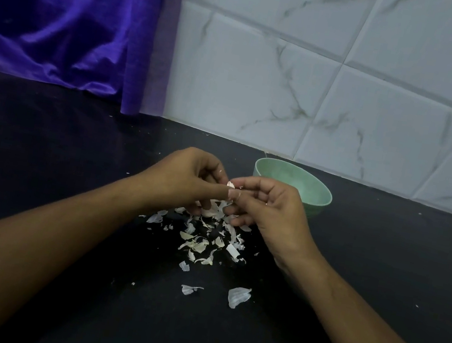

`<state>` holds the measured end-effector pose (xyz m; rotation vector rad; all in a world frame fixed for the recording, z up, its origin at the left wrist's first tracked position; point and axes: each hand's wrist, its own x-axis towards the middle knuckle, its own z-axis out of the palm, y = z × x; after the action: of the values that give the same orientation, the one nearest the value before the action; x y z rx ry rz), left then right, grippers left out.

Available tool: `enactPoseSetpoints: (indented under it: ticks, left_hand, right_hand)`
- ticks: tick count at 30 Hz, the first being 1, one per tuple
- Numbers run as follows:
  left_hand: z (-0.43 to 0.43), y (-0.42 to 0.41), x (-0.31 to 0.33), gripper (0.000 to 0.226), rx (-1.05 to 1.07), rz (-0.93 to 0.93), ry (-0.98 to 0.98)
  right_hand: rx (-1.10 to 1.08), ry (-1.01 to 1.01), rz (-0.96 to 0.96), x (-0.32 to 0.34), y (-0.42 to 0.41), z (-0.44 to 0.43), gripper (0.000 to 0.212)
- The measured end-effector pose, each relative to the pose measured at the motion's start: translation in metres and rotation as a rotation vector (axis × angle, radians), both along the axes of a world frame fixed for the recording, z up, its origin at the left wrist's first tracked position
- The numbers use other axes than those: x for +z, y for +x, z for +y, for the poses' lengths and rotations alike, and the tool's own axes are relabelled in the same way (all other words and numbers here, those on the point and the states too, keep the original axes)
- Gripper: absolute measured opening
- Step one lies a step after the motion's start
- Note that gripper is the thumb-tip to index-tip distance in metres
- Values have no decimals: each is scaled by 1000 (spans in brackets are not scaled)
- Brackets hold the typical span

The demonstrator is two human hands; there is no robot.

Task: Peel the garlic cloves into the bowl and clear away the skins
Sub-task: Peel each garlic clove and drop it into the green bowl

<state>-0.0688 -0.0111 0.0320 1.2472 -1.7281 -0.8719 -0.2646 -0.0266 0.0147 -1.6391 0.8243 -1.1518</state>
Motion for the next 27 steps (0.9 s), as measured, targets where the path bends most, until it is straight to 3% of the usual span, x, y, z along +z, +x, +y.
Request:
enactPoseSetpoints:
  ticks: [7, 14, 19, 23, 27]
  left_hand:
    - [-2, 4, 2, 36, -68, 189, 89]
    - [-1, 9, 8, 8, -136, 57, 100]
    - [3, 10, 9, 4, -110, -75, 66]
    - [2, 10, 6, 23, -62, -101, 18]
    - [0, 7, 4, 23, -39, -90, -30]
  right_hand:
    - [50, 39, -34, 2, -1, 2, 14]
    - [83, 84, -11, 3, -1, 2, 15]
    - [49, 9, 27, -1, 1, 2, 18]
    - [-63, -72, 41, -5, 3, 3, 20]
    - [-87, -162, 56, -10, 6, 3, 10]
